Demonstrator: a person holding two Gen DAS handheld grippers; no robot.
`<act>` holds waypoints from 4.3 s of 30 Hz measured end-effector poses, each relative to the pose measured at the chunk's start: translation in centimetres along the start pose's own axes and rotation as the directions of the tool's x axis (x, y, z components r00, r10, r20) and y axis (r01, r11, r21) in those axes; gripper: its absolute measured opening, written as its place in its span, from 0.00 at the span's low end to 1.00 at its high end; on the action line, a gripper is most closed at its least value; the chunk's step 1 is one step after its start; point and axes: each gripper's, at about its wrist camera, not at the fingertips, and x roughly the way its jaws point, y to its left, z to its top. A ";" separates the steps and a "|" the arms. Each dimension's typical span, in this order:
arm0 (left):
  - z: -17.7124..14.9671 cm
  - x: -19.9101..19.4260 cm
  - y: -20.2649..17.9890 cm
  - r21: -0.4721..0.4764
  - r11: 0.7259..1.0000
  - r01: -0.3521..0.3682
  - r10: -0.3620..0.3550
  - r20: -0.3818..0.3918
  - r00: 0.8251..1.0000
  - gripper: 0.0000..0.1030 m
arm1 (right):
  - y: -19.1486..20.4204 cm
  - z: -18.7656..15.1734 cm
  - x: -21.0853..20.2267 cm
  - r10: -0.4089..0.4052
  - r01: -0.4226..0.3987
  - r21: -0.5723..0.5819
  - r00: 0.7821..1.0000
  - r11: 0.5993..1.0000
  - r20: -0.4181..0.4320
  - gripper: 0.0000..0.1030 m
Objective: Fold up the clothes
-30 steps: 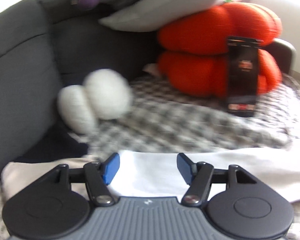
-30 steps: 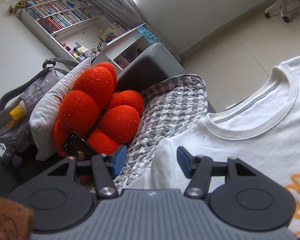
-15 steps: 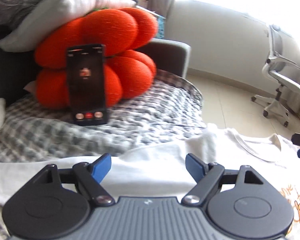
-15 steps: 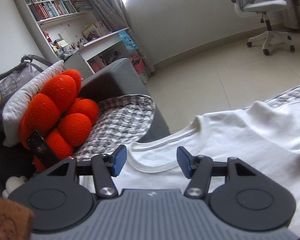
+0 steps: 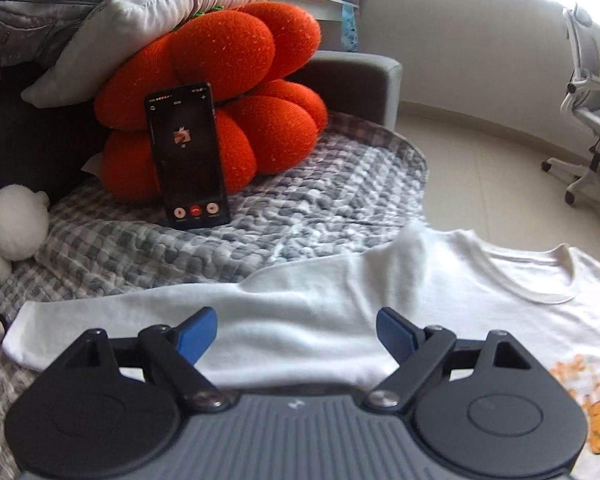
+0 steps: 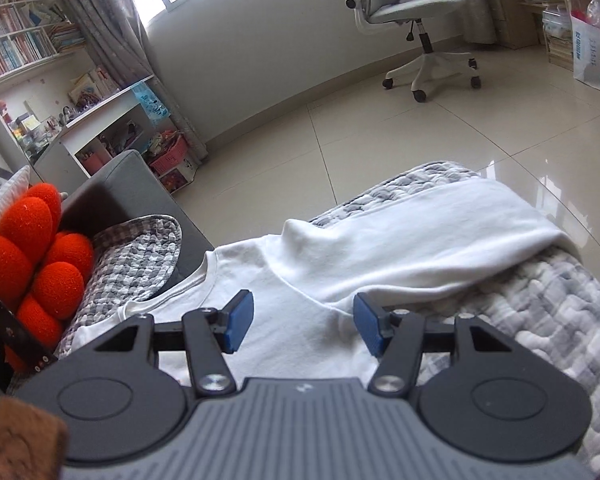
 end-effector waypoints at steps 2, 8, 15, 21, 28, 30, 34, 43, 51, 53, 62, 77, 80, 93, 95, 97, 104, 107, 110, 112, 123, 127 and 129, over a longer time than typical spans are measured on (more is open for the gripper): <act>-0.7 -1.2 -1.1 -0.006 0.998 0.059 -0.059 0.015 0.998 0.86 | -0.4 -0.2 -1.3 0.005 -0.005 0.005 1.000 1.000 0.006 0.58; -4.8 -2.7 -4.7 0.027 0.979 0.204 -0.204 0.013 0.979 0.86 | -0.2 -2.4 -3.4 0.024 -0.024 -0.021 1.000 0.999 -0.008 0.58; -9.4 -1.8 -7.3 0.113 0.962 0.248 -0.249 -0.007 0.969 0.86 | 1.8 -8.5 -4.4 0.056 -0.070 -0.183 0.995 0.981 -0.081 0.58; -10.2 -1.5 -7.4 0.187 0.959 0.215 -0.225 0.034 0.974 0.88 | 3.6 -15.9 -8.7 -0.001 -0.012 -0.466 1.000 0.885 -0.028 0.59; -10.5 -1.6 -7.2 0.179 0.960 0.217 -0.228 0.043 0.973 0.89 | 2.6 -22.1 -14.5 -0.018 0.027 -0.578 1.000 0.815 0.020 0.60; -10.6 -1.6 -7.2 0.178 0.960 0.218 -0.229 0.041 0.973 0.89 | 1.8 -23.0 -16.0 -0.023 0.022 -0.565 1.000 0.825 0.006 0.61; -10.7 -1.9 -7.1 0.185 0.958 0.221 -0.232 0.035 0.972 0.89 | 1.1 -24.4 -18.2 -0.043 0.032 -0.572 0.999 0.820 -0.006 0.63; -10.6 -3.2 -6.9 0.181 0.950 0.256 -0.255 -0.028 0.966 0.89 | 0.9 -25.4 -19.4 -0.018 -0.043 -0.545 0.994 0.838 -0.105 0.65; -9.3 -7.3 -8.0 0.287 0.868 0.404 -0.368 -0.174 0.914 0.88 | 1.3 -23.5 -17.8 0.034 -0.082 -0.505 0.994 0.859 -0.104 0.62; -9.8 -9.5 -8.3 0.372 0.812 0.450 -0.408 -0.189 0.893 0.88 | 1.2 -22.9 -17.5 0.029 -0.071 -0.488 0.995 0.870 -0.094 0.61; -14.9 -16.2 -5.5 0.561 0.574 0.596 -0.528 -0.303 0.793 0.76 | -0.4 -20.9 -17.3 0.032 -0.060 -0.378 0.996 0.924 -0.080 0.57; -20.6 -19.4 -5.5 0.667 0.323 0.671 -0.602 -0.402 0.690 0.57 | 1.9 -21.7 -17.5 0.113 -0.225 -0.610 0.970 0.760 -0.217 0.49; -21.6 -18.9 -6.1 0.687 0.302 0.662 -0.581 -0.418 0.699 0.54 | 2.5 -21.9 -16.9 0.092 -0.248 -0.681 0.962 0.689 -0.258 0.46; -20.8 -17.4 -5.7 0.652 0.339 0.679 -0.558 -0.441 0.703 0.30 | 2.4 -19.1 -15.9 0.104 -0.355 -0.725 0.924 0.590 -0.369 0.05; -20.7 -17.4 -5.5 0.637 0.315 0.704 -0.560 -0.474 0.679 0.30 | 2.3 -18.4 -16.1 0.113 -0.402 -0.713 0.902 0.575 -0.418 0.05; -20.7 -17.5 -5.4 0.625 0.284 0.727 -0.560 -0.508 0.655 0.33 | 2.2 -18.0 -16.0 0.093 -0.438 -0.701 0.876 0.562 -0.473 0.05; -19.5 -18.3 -4.3 0.568 0.200 0.798 -0.609 -0.566 0.556 0.36 | 1.2 -17.3 -17.2 0.054 -0.484 -0.692 0.837 0.535 -0.544 0.14; -18.1 -17.9 -4.3 0.525 0.222 0.821 -0.655 -0.544 0.525 0.35 | 0.9 -15.9 -18.0 0.124 -0.492 -0.653 0.842 0.575 -0.525 0.16; -17.0 -17.1 -5.1 0.504 0.239 0.830 -0.672 -0.531 0.516 0.34 | 1.3 -14.8 -17.4 0.176 -0.493 -0.617 0.847 0.614 -0.502 0.16; -16.6 -16.3 -5.9 0.502 0.240 0.831 -0.668 -0.535 0.517 0.31 | 2.0 -14.5 -16.4 0.191 -0.498 -0.605 0.845 0.622 -0.499 0.16; -17.6 -12.9 -6.2 0.448 0.170 0.878 -0.609 -0.652 0.451 0.21 | 3.2 -17.5 -12.4 0.112 -0.572 -0.628 0.780 0.528 -0.616 0.17; -18.4 -13.8 -5.0 0.473 0.117 0.873 -0.600 -0.667 0.442 0.21 | 2.6 -17.9 -13.5 0.095 -0.592 -0.629 0.762 0.503 -0.641 0.17; -18.1 -14.0 -4.7 0.468 0.122 0.875 -0.596 -0.671 0.441 0.21 | 2.3 -17.7 -14.0 0.090 -0.594 -0.624 0.757 0.507 -0.648 0.17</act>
